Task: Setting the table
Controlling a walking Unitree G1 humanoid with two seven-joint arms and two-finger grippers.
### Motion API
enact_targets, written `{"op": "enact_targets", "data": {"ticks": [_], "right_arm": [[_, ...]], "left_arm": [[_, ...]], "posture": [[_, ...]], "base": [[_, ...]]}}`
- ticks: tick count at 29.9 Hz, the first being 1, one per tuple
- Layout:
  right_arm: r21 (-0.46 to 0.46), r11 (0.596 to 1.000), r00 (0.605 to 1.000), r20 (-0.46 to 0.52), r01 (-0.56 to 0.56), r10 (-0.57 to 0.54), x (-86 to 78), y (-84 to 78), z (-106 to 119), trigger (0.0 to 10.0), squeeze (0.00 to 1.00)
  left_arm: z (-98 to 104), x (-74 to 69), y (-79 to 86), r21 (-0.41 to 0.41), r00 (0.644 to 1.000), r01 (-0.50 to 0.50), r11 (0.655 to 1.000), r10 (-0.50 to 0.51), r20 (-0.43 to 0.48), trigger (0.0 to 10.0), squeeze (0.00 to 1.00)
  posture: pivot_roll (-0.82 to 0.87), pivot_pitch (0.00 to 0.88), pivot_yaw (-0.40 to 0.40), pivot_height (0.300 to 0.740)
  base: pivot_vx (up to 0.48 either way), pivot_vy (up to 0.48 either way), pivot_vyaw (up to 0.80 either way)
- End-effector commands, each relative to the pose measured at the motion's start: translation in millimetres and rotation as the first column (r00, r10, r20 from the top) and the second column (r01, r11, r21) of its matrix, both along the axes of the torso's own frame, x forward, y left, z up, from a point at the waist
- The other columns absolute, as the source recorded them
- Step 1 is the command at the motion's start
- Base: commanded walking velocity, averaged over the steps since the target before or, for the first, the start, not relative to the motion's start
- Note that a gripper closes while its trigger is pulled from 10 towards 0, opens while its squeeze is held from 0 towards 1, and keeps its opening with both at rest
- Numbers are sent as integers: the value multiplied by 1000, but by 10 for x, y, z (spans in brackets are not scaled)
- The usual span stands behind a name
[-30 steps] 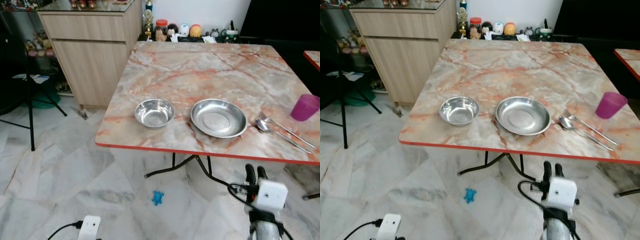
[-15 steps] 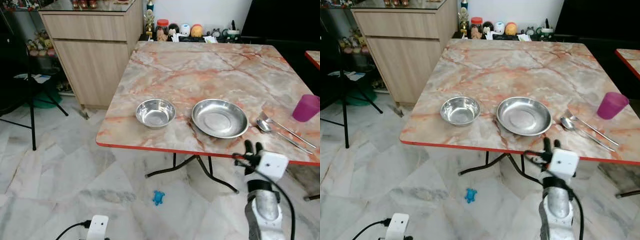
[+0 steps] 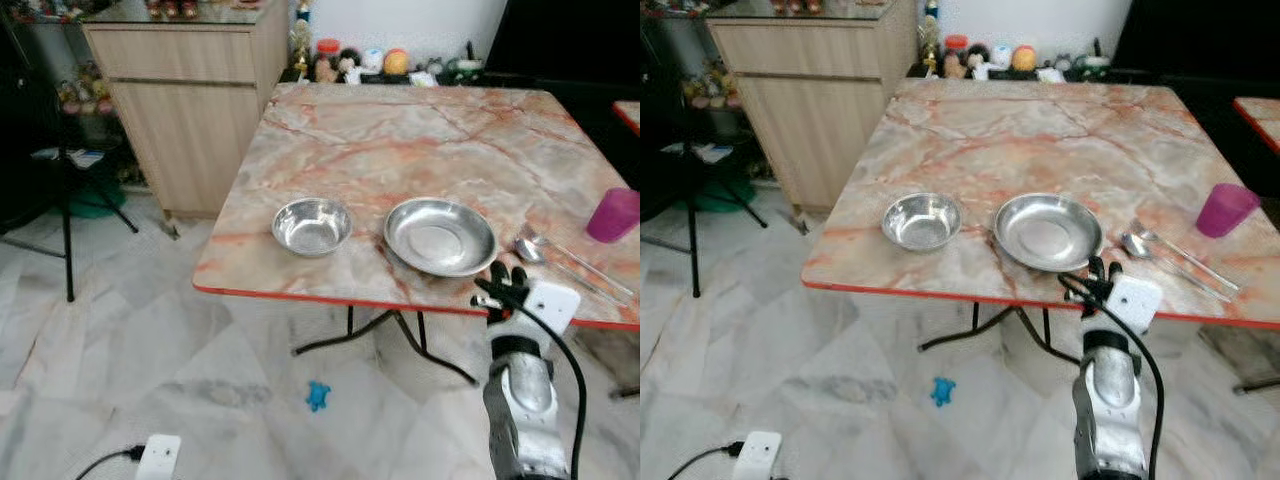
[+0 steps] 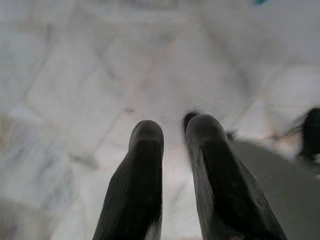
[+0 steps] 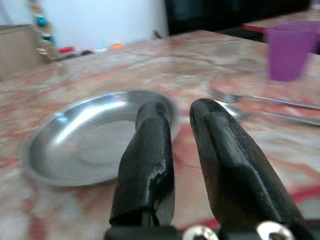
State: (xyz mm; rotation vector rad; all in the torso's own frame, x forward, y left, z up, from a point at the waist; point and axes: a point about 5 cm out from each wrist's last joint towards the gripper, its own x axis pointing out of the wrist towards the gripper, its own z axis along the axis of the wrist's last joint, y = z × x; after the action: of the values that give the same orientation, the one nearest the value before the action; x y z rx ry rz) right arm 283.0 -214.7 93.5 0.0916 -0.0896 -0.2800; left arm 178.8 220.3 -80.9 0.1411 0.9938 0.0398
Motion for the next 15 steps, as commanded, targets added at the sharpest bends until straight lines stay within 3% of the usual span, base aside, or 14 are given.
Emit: {"op": "enact_targets", "data": {"ticks": [1,4,8,11,15], "right_arm": [[6,1000,1000,-14,0,0,1,5,-25,10000,0],[8,1000,1000,1,-3,3,21,44,-9,10000,0],[26,999,1000,-1,-19,20,40,75,-16,10000,0],[26,999,1000,-6,-29,29,48,87,-22,10000,0],[27,999,1000,8,-20,19,53,84,-2,10000,0]], "left_arm": [[-22,-46,6,9,1000,0,1000,0,-20,10000,0],[-36,-53,-46,1,1000,1,1000,-1,-21,10000,0],[-24,-52,11,6,1000,-2,1000,3,-21,10000,0],[-5,-44,77,11,1000,-7,1000,7,-19,10000,0],[-9,-56,81,11,1000,-6,1000,7,-21,10000,0]], "posture": [[23,0,-1,740],[25,0,-2,740],[25,0,-2,740],[26,0,-4,740],[25,0,-3,740]], "base": [[0,0,0],[277,0,0],[311,0,0],[320,0,-731],[342,0,0]]}}
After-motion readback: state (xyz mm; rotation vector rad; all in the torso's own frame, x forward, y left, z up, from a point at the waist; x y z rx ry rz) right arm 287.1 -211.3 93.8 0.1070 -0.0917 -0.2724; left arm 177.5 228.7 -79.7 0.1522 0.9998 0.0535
